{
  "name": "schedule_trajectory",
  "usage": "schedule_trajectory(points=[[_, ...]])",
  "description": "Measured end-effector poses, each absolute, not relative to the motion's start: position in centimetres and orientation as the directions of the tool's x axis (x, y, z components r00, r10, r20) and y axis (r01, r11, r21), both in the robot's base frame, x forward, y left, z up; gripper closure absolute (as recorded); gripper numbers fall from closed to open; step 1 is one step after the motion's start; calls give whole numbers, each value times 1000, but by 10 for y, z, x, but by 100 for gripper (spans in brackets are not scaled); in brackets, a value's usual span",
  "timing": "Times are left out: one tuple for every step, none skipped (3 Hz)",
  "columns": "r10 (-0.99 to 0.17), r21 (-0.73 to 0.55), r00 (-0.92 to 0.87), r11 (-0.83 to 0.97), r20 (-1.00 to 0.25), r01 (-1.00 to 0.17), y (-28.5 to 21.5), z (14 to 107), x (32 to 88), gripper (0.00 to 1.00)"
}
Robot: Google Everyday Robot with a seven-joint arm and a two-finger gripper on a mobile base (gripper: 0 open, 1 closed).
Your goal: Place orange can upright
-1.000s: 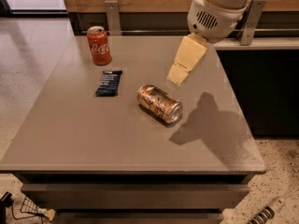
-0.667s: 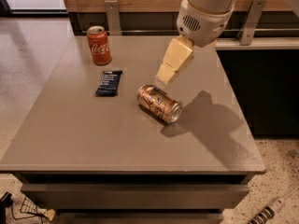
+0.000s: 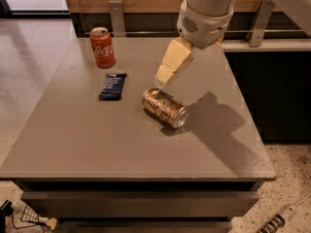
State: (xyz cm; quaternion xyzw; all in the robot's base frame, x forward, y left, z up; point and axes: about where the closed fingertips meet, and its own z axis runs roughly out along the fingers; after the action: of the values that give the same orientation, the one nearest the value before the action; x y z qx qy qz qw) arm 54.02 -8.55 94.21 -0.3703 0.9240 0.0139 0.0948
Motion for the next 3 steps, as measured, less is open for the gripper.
schedule_trajectory(points=[[-693,-43,-698,715,-178,-698,-74,937,545,0],[-727,-30,-672,682,-144,-731,-50,916,544,0],[-744,-16,-661,665,-93,-747,-37,897,539,0]])
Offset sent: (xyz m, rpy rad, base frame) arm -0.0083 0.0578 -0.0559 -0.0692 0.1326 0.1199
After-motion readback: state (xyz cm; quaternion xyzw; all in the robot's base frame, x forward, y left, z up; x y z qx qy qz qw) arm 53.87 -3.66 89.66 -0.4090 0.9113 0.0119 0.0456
